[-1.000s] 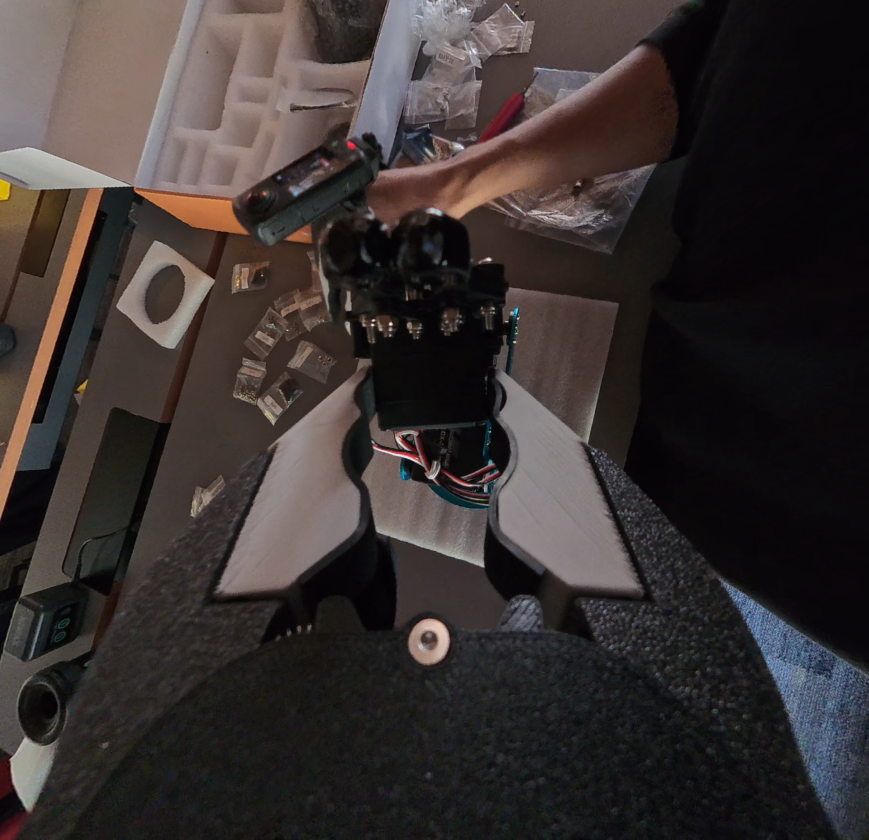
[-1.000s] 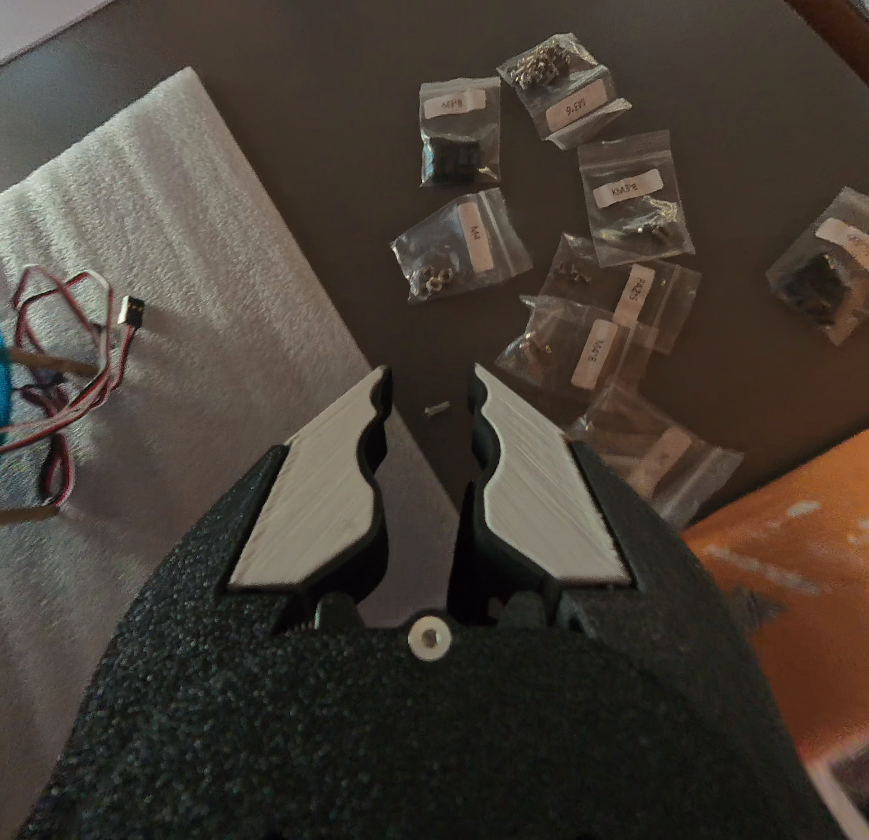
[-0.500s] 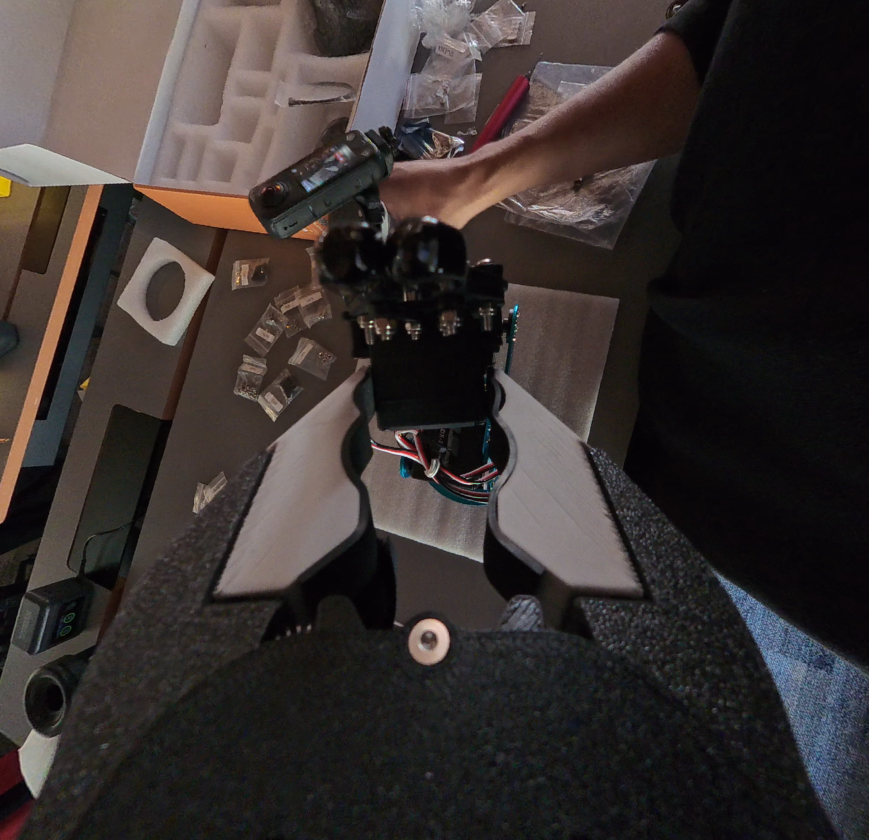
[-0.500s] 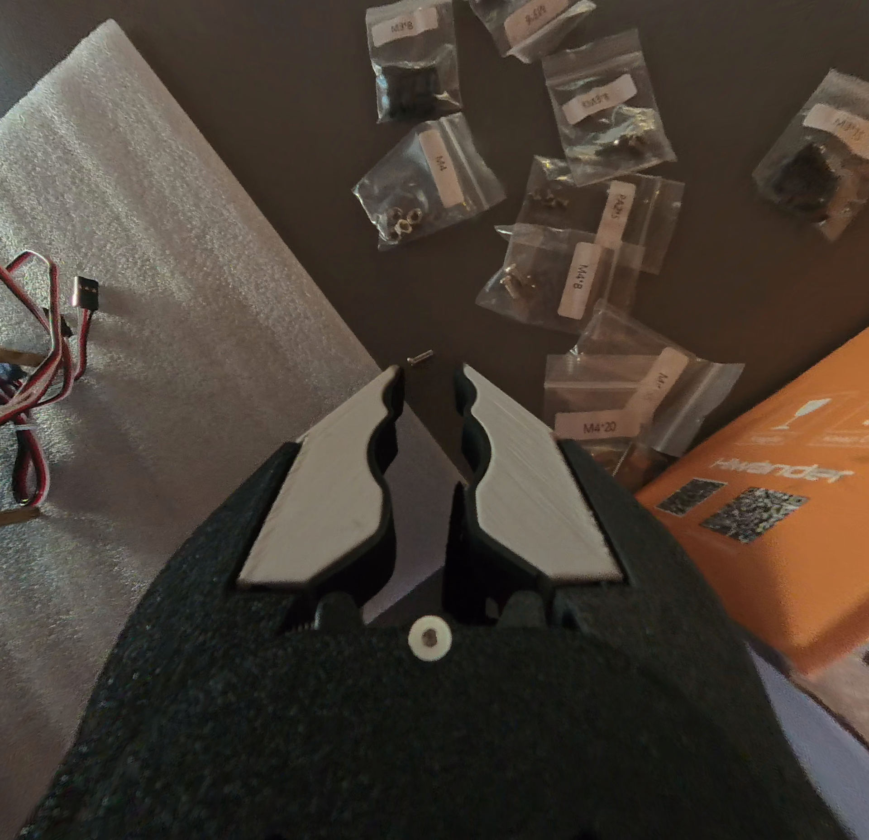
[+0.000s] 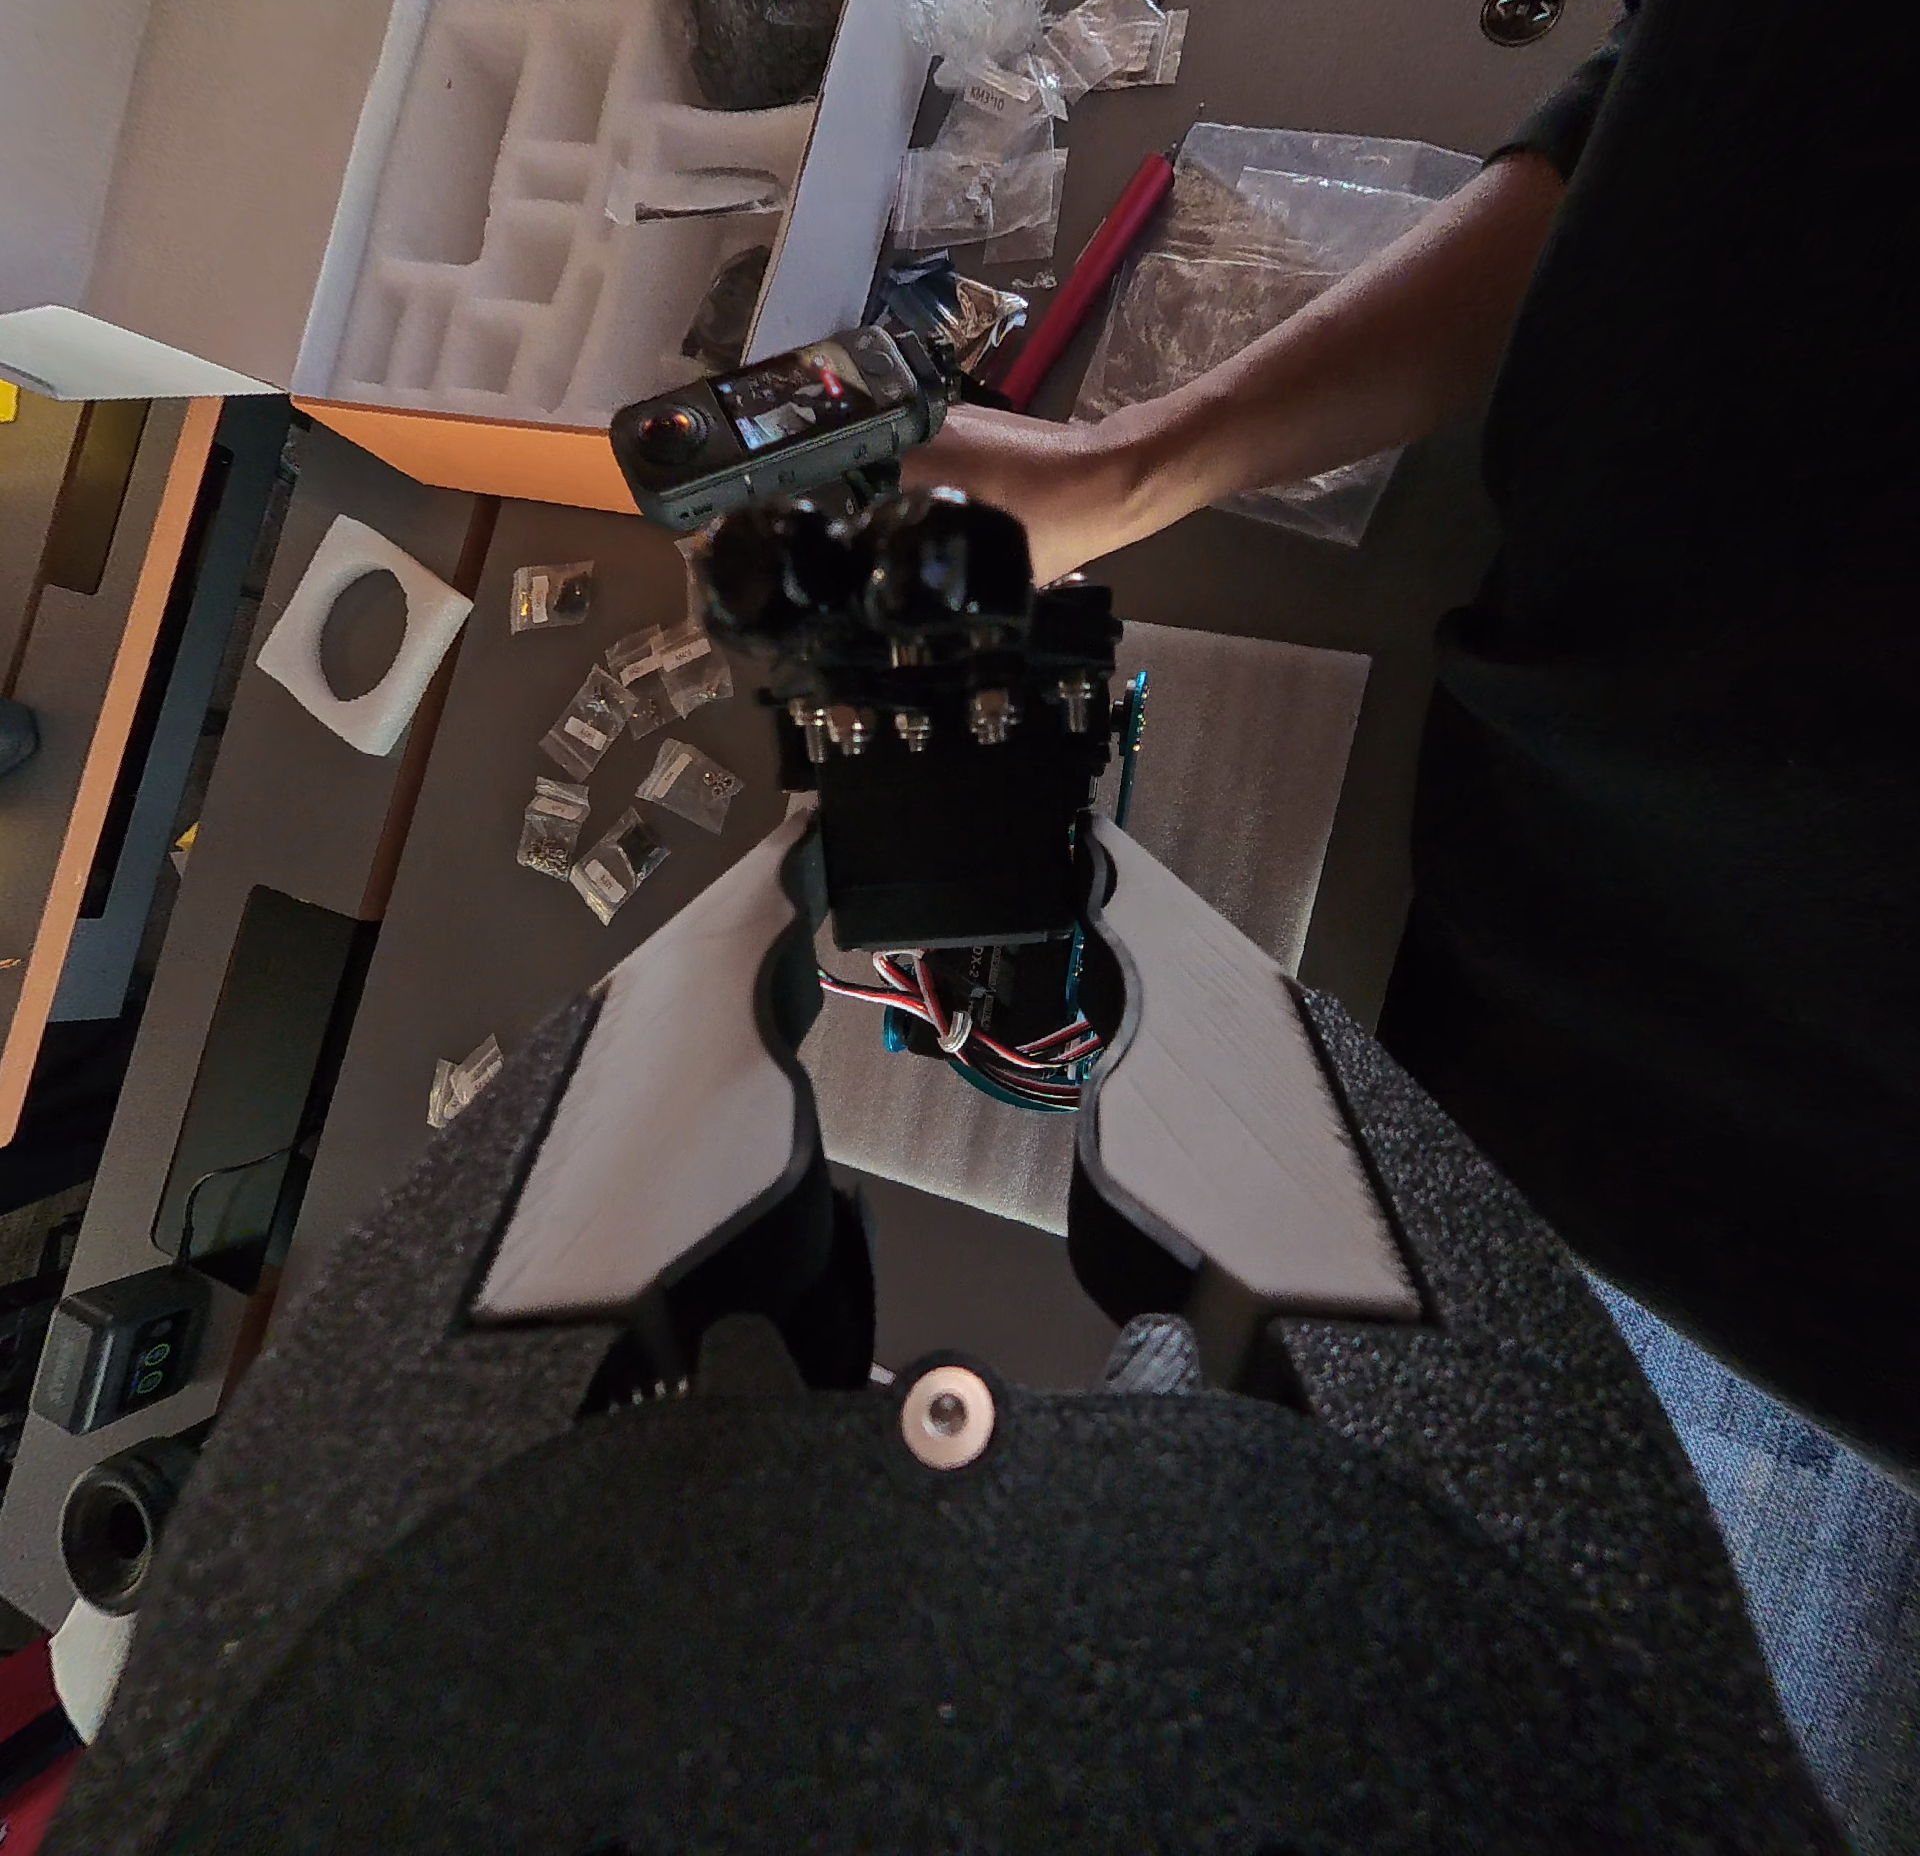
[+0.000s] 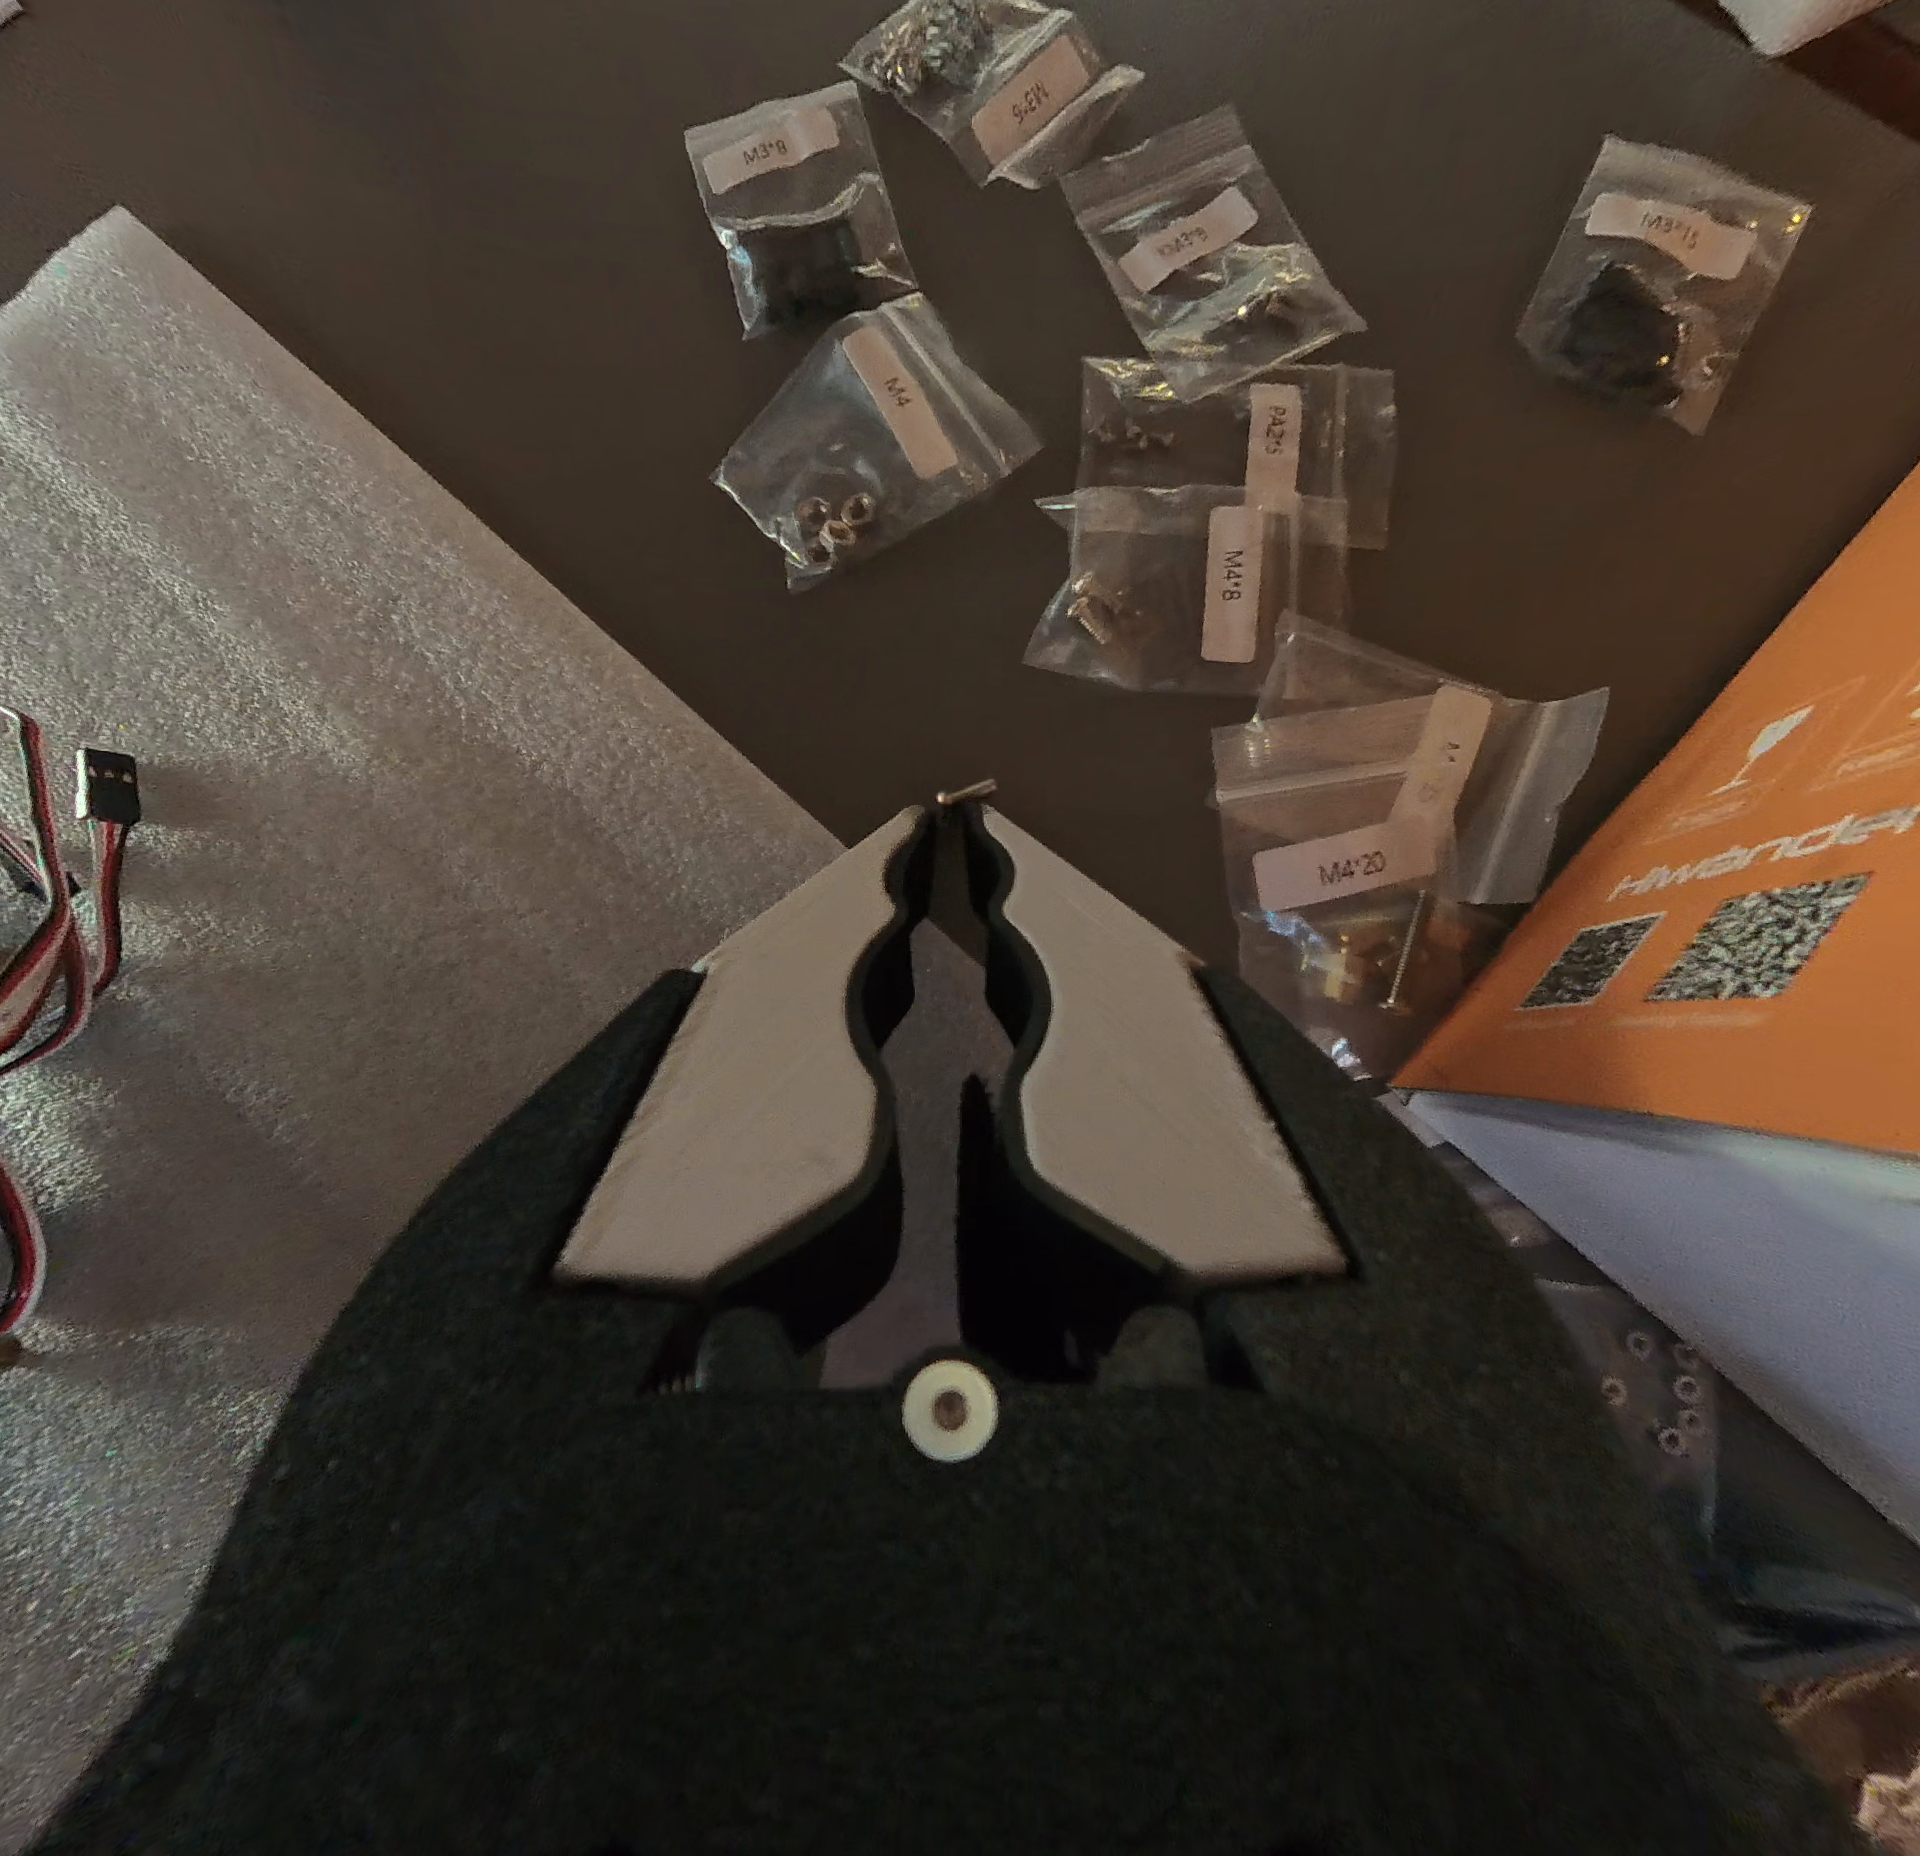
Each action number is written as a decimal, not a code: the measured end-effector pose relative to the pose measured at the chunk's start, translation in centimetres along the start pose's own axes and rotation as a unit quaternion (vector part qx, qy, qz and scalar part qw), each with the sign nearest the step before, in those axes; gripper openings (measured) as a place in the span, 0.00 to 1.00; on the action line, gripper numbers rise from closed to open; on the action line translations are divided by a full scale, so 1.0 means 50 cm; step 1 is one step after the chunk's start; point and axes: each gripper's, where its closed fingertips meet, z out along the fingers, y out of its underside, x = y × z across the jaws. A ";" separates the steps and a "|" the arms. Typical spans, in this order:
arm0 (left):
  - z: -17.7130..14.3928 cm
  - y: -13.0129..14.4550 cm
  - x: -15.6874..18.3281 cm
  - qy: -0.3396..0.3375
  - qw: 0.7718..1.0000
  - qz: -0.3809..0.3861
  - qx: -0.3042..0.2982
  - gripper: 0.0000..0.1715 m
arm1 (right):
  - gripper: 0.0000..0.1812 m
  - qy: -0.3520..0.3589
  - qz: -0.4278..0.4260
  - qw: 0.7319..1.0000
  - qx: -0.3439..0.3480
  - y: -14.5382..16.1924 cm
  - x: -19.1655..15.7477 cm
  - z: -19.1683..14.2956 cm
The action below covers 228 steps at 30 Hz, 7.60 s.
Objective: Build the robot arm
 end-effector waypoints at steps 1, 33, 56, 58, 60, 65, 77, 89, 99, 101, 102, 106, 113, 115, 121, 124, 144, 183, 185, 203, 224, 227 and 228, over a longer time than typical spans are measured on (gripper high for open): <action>0.000 0.000 0.000 0.000 1.000 0.000 -0.001 0.28 | 0.03 0.002 -0.004 1.000 0.000 -0.001 0.000 0.001; -0.002 0.003 0.000 -0.004 1.000 0.001 -0.009 0.28 | 0.02 -0.027 -0.007 1.000 0.000 -0.002 -0.001 0.000; 0.000 0.001 -0.003 0.003 1.000 0.004 -0.026 0.28 | 0.00 -0.527 -0.209 0.800 0.196 -0.200 -0.289 -0.522; 0.000 0.001 -0.002 0.005 1.000 0.006 -0.028 0.28 | 0.01 -0.547 -0.237 0.782 0.183 -0.199 -0.305 -0.542; 0.000 0.001 -0.003 0.006 0.999 0.006 -0.031 0.28 | 0.01 -0.544 -0.265 0.781 0.154 -0.195 -0.318 -0.535; 0.001 -0.001 -0.002 0.019 0.999 0.004 -0.028 0.28 | 0.01 -0.536 -0.301 0.782 0.106 -0.198 -0.342 -0.518; 0.005 -0.008 -0.004 0.028 0.999 0.007 -0.025 0.27 | 0.01 -0.469 -0.355 0.809 0.028 -0.196 -0.347 -0.518; 0.008 -0.011 -0.007 0.056 0.998 -0.006 0.006 0.27 | 0.01 -0.362 -0.347 0.862 -0.074 -0.198 -0.342 -0.511; 0.007 -0.016 -0.001 0.057 0.998 -0.009 0.040 0.27 | 0.00 -0.306 -0.273 0.910 -0.058 -0.207 -0.338 -0.519; 0.006 -0.015 0.000 0.057 0.997 -0.006 0.043 0.27 | 0.00 -0.279 -0.253 0.926 -0.017 -0.227 -0.300 -0.517; 0.006 -0.014 0.000 0.056 0.997 -0.006 0.044 0.27 | 0.00 -0.254 -0.245 0.936 0.006 -0.234 -0.266 -0.510; 0.004 -0.014 0.001 0.055 0.997 -0.005 0.054 0.27 | 0.03 -0.192 -0.158 0.965 0.080 -0.218 -0.118 -0.464; 0.003 -0.015 0.001 0.056 0.996 -0.009 0.065 0.27 | 0.12 -0.171 -0.157 0.961 0.151 -0.071 -0.068 -0.293; 0.003 -0.015 0.003 0.055 0.996 -0.007 0.064 0.27 | 0.14 -0.176 -0.154 0.958 0.164 -0.043 -0.085 -0.242; 0.001 -0.012 0.003 0.053 0.997 -0.021 0.061 0.27 | 0.17 -0.292 -0.105 0.945 0.103 0.011 -0.175 -0.154; -0.001 -0.009 0.004 0.051 0.997 -0.028 0.060 0.27 | 0.19 -0.318 -0.124 0.937 0.074 0.006 -0.201 -0.120; -0.003 -0.006 0.003 0.048 0.996 -0.046 0.062 0.27 | 0.09 -0.420 -0.276 0.862 -0.071 0.050 -0.311 -0.038; -0.003 -0.007 0.006 0.048 0.996 -0.039 0.069 0.27 | 0.05 -0.295 -0.265 0.914 -0.088 0.092 -0.124 -0.088; -0.003 -0.006 0.006 0.046 0.996 -0.039 0.068 0.27 | 0.05 -0.288 -0.267 0.916 -0.086 0.092 -0.120 -0.088; -0.002 -0.006 0.001 0.048 0.996 -0.039 0.071 0.27 | 0.02 -0.320 -0.255 0.912 0.019 0.024 -0.151 -0.181; 0.006 -0.016 0.001 0.078 0.996 -0.020 0.049 0.27 | 0.01 -0.549 -0.388 0.735 0.088 -0.182 -0.347 -0.543; 0.005 -0.015 0.001 0.077 0.996 -0.020 0.048 0.27 | 0.02 -0.526 -0.409 0.743 0.061 -0.180 -0.346 -0.526; 0.005 -0.014 0.001 0.076 0.996 -0.019 0.047 0.27 | 0.02 -0.527 -0.412 0.741 0.054 -0.179 -0.349 -0.527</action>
